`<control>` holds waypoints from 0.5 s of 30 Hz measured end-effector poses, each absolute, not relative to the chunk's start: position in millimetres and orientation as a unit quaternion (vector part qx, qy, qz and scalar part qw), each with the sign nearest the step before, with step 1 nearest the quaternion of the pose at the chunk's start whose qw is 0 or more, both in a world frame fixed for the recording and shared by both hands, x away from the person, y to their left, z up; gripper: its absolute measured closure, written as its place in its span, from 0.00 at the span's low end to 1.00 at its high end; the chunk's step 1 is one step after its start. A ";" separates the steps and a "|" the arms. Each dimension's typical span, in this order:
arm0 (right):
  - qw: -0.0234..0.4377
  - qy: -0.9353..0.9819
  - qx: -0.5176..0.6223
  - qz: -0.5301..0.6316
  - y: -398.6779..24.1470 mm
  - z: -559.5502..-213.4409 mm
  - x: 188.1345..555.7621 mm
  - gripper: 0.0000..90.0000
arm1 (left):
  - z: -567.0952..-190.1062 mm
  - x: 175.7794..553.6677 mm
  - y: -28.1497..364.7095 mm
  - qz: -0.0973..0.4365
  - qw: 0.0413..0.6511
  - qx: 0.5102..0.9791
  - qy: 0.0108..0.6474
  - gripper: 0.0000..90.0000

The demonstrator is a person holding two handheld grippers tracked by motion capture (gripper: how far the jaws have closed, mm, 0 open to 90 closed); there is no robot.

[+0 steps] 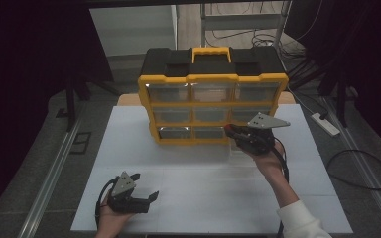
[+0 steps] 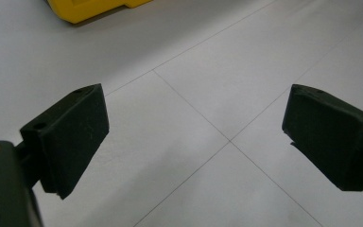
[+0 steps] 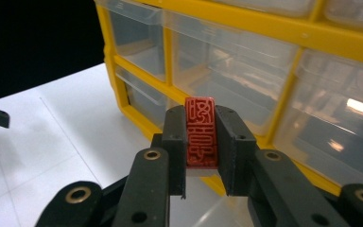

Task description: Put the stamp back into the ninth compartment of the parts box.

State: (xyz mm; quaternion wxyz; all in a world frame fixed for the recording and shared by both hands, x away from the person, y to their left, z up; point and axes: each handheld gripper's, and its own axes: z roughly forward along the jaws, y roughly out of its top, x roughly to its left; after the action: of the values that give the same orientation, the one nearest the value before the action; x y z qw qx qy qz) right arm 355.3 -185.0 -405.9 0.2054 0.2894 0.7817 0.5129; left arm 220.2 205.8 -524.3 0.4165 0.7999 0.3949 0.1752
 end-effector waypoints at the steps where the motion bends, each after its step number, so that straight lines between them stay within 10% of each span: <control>1: 0.207 0.781 0.291 0.512 -186.3 -405.9 356.0 0.84 | -524.3 220.2 205.8 0.175 0.416 0.800 0.395 0.09; 15: 0.214 0.780 0.319 0.493 -210.5 -409.0 366.0 0.84 | -524.0 219.9 206.1 0.175 0.417 0.800 0.395 0.09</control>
State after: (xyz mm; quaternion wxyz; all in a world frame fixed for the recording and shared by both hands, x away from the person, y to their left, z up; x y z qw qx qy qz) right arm 366.0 -210.5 -409.0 0.2135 0.3189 0.7805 0.4935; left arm 219.9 206.1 -524.0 0.4171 0.7997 0.3948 0.1754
